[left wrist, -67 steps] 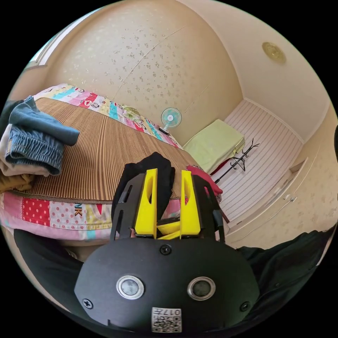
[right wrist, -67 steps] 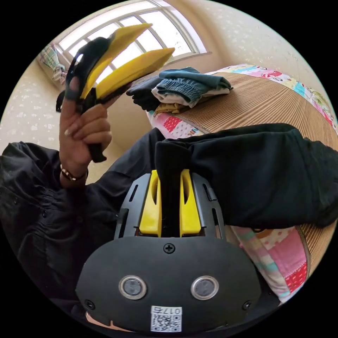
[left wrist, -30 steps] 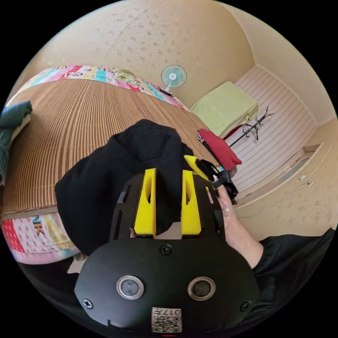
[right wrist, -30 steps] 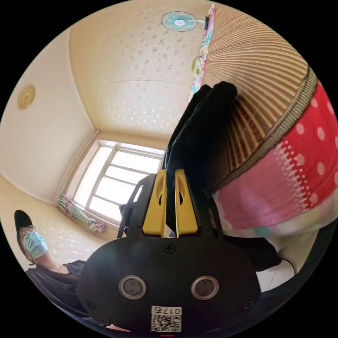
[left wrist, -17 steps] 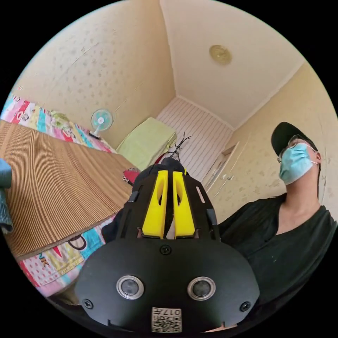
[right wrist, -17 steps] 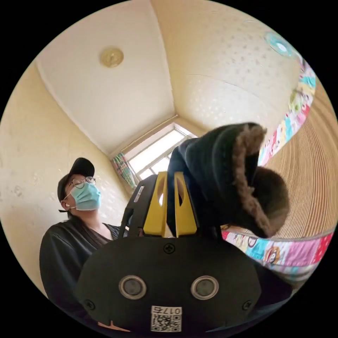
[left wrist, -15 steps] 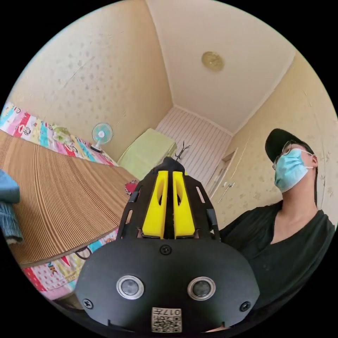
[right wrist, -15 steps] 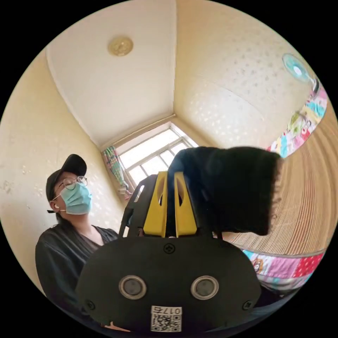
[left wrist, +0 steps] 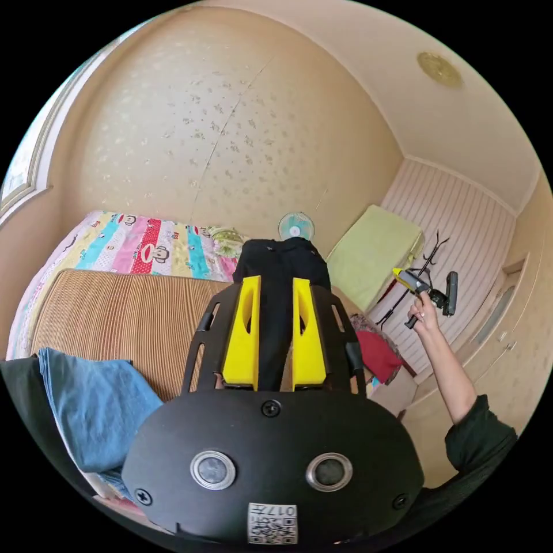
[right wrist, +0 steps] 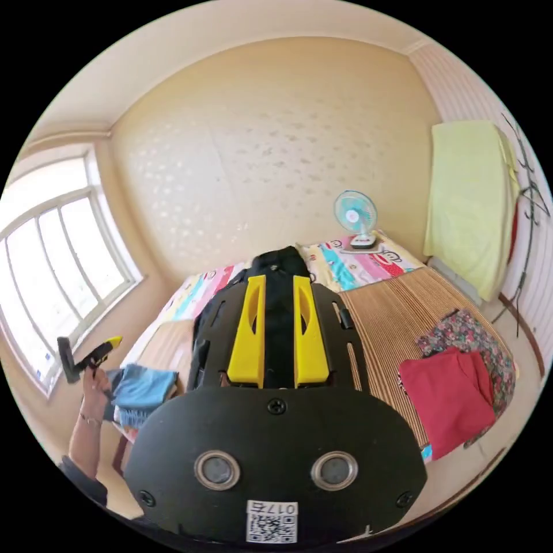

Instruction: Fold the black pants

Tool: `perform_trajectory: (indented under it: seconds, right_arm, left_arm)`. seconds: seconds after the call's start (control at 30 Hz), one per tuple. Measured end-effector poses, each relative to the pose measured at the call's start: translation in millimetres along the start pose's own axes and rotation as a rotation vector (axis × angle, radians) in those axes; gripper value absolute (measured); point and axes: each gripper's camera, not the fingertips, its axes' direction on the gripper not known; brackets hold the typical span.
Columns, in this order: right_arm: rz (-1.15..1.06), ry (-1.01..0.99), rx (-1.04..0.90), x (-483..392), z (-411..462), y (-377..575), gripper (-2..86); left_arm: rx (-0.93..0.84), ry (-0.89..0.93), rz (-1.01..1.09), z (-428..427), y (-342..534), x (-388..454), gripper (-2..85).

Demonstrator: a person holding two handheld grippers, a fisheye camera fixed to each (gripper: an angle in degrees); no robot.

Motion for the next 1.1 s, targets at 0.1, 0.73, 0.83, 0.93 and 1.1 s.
perform_trajectory:
  seconds: [0.1, 0.73, 0.83, 0.93, 1.1]
  right_arm:
    - [-0.013, -0.056, -0.181, 7, 55, 113, 8.5]
    - [0.387, -0.166, -0.182, 38, 103, 389, 14.1]
    - [0.158, -0.007, -0.295, -31, 118, 390, 15.8]
    - [-0.03, 0.155, -0.301, -91, 123, 399, 16.8]
    - [-0.127, -0.101, -0.223, -135, 108, 425, 11.0]
  left_arm:
    - [-0.263, 0.002, 0.004, 62, 86, -24, 10.0]
    - [-0.172, -0.003, -0.453, 24, 316, -144, 10.9]
    - [-0.152, -0.042, -0.449, 24, 334, -144, 9.2]
    - [-0.134, -0.035, -0.433, 20, 334, -148, 8.7]
    - [-0.142, -0.016, -0.396, 17, 337, -144, 8.6]
